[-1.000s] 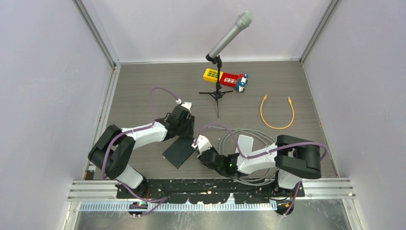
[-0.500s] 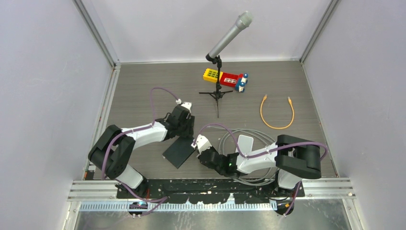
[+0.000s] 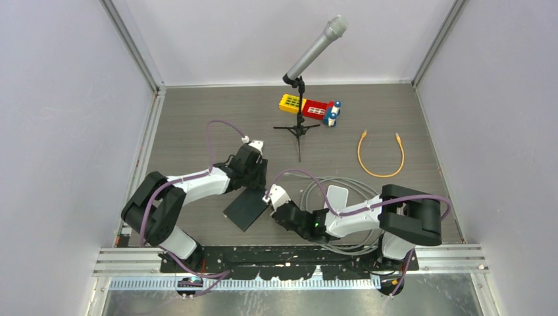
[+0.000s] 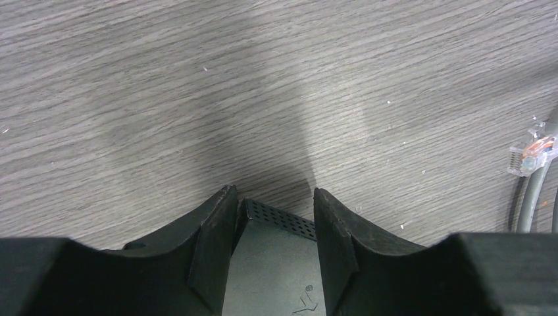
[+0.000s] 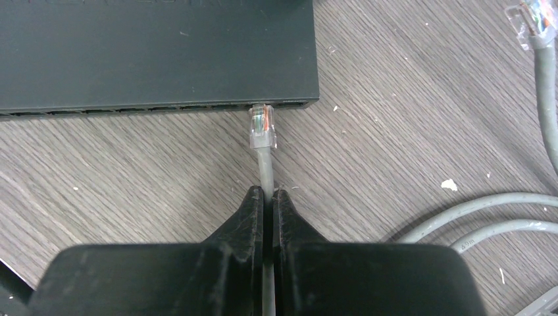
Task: Insert the plug into the switch port
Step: Insert the connector into the switch port.
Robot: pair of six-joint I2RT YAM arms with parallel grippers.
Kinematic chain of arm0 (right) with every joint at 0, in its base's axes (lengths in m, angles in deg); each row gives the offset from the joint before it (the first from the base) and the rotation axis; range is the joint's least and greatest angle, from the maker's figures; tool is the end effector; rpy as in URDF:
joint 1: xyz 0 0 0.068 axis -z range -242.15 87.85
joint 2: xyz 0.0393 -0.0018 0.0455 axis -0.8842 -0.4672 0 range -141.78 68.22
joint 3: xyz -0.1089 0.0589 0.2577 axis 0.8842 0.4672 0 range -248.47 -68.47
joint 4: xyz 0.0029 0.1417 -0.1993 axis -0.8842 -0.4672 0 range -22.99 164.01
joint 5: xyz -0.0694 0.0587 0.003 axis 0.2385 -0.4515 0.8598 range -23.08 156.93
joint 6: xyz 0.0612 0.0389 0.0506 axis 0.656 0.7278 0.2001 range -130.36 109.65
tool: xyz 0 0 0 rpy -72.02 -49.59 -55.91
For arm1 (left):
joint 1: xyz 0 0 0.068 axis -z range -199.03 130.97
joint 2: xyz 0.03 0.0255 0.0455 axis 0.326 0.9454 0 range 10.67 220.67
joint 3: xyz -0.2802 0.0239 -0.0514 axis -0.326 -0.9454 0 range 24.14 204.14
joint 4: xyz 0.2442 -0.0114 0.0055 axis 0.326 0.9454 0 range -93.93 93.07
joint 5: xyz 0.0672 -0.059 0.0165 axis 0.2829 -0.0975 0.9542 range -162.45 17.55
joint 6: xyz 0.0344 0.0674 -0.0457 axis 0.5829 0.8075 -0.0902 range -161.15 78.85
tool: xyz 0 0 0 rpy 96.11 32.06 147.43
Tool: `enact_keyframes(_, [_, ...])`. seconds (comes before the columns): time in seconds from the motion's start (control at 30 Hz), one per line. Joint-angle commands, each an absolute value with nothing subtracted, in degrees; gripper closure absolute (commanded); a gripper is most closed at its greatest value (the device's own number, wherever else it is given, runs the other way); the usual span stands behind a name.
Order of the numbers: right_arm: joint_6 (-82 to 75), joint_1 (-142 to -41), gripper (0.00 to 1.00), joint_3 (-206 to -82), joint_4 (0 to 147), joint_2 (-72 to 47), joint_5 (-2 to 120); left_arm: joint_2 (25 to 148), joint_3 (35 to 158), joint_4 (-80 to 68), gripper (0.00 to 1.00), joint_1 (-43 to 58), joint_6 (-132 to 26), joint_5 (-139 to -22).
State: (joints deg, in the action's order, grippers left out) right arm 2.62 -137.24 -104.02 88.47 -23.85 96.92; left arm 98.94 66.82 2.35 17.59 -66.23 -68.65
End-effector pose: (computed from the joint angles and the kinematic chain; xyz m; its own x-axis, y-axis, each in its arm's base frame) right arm 0.1179 0.2901 0.1395 -0.3343 -0.5004 -0.7987 -0.6839 0.7119 -0.1598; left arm 0.2499 -0.1791 0.1509 -0.8103 0.0751 -0.5812 0.2416 0.9464 -0.2146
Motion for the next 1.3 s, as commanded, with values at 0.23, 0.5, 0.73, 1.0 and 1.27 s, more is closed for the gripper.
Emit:
enact_keyframes(0.23, [2.39,-136.68,1.0,-107.7,94.86,-21.27,95.32,99.94,65.52,6.06,0.52,17.92,-66.97,-72.18])
enact_keyframes(0.5, [3.01,-136.68,1.0,-108.74,92.31,-21.05,101.49,100.21,65.72,5.75,0.52,17.94,-66.98,-72.18])
enact_keyframes(0.73, [3.43,-136.59,0.99,-108.44,94.33,-21.75,100.05,100.23,65.63,5.58,0.52,17.92,-67.03,-72.18])
enact_keyframes(1.0, [5.01,-136.57,1.0,-108.71,99.12,-26.5,98.33,100.36,65.75,5.38,0.53,17.92,-66.98,-74.22])
enact_keyframes(1.27, [5.19,-136.26,1.0,-109.17,101.43,-28.96,97.74,100.2,64.92,4.45,0.53,17.9,-66.73,-75.71])
